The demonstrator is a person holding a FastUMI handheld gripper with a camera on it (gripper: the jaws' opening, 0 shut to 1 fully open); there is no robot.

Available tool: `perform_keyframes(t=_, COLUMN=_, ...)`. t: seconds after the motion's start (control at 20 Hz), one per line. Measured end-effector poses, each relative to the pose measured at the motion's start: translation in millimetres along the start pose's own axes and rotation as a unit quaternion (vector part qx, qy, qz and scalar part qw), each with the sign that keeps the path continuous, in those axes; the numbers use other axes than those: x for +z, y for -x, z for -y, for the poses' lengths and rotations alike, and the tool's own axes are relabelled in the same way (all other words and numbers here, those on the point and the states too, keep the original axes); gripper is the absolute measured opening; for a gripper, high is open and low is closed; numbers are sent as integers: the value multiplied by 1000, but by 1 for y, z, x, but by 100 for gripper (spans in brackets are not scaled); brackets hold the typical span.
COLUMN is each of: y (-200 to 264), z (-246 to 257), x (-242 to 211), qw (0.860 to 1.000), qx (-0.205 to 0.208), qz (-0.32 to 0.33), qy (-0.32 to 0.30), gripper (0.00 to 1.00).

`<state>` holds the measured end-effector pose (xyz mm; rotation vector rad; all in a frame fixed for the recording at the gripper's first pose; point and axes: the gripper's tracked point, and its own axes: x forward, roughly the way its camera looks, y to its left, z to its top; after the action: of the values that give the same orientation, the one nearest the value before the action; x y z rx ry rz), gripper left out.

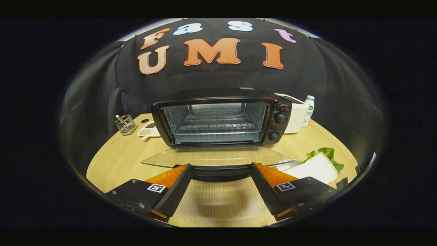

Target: Open the toaster oven, put the food inside, and close the toaster oven door.

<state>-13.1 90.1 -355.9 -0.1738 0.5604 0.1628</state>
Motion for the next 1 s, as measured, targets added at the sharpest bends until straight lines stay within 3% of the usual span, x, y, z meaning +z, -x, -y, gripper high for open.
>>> perform_keyframes(t=0.65, y=-15, z=5, x=-62, qw=998, qx=-2, qz=-66, qy=-24, gripper=100)
perform_keyframes(t=1.0, y=6, z=24, x=-44, qw=998, qx=-5, qz=-54, qy=-24, gripper=100)
